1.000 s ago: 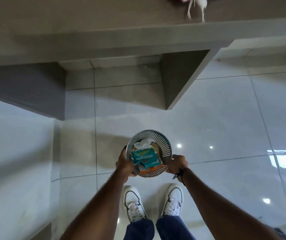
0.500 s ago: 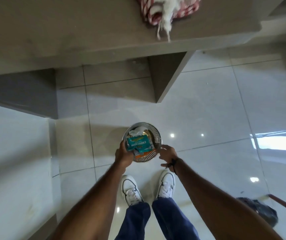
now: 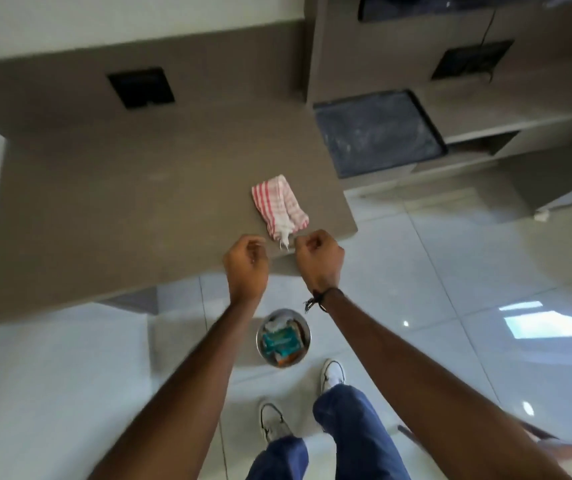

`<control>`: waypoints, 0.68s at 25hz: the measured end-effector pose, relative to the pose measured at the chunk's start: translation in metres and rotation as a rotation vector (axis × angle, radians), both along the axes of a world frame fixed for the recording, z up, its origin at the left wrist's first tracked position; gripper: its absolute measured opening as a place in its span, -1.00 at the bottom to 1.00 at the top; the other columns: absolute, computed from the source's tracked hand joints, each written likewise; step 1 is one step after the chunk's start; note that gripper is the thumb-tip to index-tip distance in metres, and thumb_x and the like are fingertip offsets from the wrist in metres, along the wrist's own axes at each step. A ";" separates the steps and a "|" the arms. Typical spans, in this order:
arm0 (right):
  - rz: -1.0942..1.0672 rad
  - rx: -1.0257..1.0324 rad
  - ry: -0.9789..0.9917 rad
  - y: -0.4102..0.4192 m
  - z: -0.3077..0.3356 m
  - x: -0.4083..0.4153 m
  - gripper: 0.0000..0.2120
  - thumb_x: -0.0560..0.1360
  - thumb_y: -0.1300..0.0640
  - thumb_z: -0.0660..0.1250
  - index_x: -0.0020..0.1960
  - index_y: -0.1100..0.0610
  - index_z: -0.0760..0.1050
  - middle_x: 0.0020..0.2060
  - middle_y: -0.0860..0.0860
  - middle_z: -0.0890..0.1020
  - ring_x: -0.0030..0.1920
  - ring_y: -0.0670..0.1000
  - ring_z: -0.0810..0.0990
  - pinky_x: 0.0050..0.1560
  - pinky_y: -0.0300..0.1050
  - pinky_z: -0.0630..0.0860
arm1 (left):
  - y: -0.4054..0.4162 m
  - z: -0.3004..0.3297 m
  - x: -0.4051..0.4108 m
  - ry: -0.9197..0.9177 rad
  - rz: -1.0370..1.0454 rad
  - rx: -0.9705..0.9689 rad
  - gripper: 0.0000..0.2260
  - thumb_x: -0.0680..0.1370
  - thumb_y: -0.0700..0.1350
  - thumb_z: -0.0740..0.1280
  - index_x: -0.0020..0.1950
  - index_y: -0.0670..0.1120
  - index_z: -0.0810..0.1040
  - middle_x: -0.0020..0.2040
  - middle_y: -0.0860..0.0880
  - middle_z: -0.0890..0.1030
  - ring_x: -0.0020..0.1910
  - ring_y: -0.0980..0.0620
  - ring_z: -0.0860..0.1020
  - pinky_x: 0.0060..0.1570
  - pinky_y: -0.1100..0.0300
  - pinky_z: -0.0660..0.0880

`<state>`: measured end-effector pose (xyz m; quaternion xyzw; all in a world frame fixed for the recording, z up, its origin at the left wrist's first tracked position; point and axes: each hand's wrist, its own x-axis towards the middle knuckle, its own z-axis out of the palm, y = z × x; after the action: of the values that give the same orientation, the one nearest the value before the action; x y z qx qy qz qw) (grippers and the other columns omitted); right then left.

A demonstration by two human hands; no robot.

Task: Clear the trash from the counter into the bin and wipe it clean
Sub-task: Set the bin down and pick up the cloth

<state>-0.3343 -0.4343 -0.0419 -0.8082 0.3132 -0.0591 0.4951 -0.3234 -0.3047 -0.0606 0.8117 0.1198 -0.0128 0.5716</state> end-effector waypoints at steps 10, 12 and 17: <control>0.366 0.180 0.431 -0.085 -0.003 0.163 -0.62 0.32 0.01 0.53 0.08 0.15 0.69 -0.12 0.07 0.74 -0.08 0.05 0.72 0.02 -0.02 0.67 | -0.078 0.017 0.150 0.304 -0.037 -0.060 -0.56 0.48 -0.44 0.31 0.31 -0.12 0.55 0.12 -0.17 0.70 0.06 -0.15 0.67 0.09 0.01 0.63; 0.303 0.216 0.414 -0.125 -0.001 0.196 -0.69 0.27 0.02 0.55 -0.03 0.12 0.71 -0.26 0.02 0.72 -0.22 0.01 0.69 -0.12 -0.06 0.68 | -0.113 0.019 0.185 0.292 -0.048 -0.078 -0.57 0.47 -0.45 0.32 0.30 -0.14 0.55 0.07 -0.15 0.70 -0.01 -0.09 0.67 0.04 0.01 0.62; 0.233 0.138 0.379 -0.229 0.000 0.279 -0.54 0.25 0.07 0.56 0.15 0.07 0.65 -0.04 0.07 0.76 -0.01 0.06 0.74 0.06 -0.01 0.68 | -0.223 0.016 0.267 0.250 -0.107 -0.066 -0.64 0.48 -0.45 0.32 0.24 -0.20 0.56 0.09 -0.24 0.71 -0.06 -0.06 0.64 0.07 -0.07 0.63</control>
<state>-0.0556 -0.6635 -0.0415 -0.8000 0.3081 0.1727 0.4850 -0.0563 -0.5279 -0.0449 0.7896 0.1462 -0.1484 0.5772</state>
